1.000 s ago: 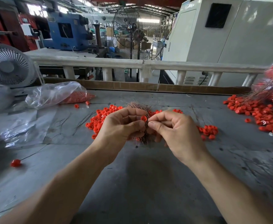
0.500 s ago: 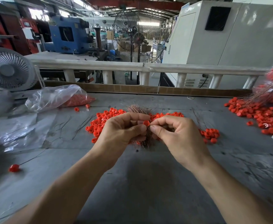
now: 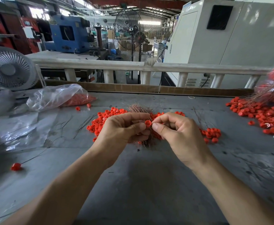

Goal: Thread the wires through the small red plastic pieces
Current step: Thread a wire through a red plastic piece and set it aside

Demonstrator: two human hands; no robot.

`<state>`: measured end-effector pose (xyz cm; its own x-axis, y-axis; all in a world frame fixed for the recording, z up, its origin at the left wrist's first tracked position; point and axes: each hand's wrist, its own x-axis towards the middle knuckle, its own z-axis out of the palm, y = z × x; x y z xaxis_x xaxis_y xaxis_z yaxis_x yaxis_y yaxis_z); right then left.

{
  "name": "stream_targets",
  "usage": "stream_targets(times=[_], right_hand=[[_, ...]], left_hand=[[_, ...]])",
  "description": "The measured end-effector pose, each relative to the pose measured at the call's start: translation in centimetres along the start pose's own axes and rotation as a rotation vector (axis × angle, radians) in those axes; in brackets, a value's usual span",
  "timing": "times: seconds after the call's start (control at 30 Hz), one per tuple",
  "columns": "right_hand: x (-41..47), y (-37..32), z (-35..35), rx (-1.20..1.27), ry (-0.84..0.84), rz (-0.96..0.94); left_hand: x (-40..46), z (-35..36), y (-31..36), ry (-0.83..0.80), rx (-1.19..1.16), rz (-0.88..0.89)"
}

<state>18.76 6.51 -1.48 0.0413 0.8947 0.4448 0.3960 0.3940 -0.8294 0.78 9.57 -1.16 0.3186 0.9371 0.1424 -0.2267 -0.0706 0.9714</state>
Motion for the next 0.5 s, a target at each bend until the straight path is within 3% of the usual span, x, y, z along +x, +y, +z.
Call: stream_targets(times=[0.5], right_hand=[[-0.18,0.4,0.45,0.271,-0.1,0.174]], left_hand=[[0.06,0.06,-0.01,-0.029,-0.12,-0.008]])
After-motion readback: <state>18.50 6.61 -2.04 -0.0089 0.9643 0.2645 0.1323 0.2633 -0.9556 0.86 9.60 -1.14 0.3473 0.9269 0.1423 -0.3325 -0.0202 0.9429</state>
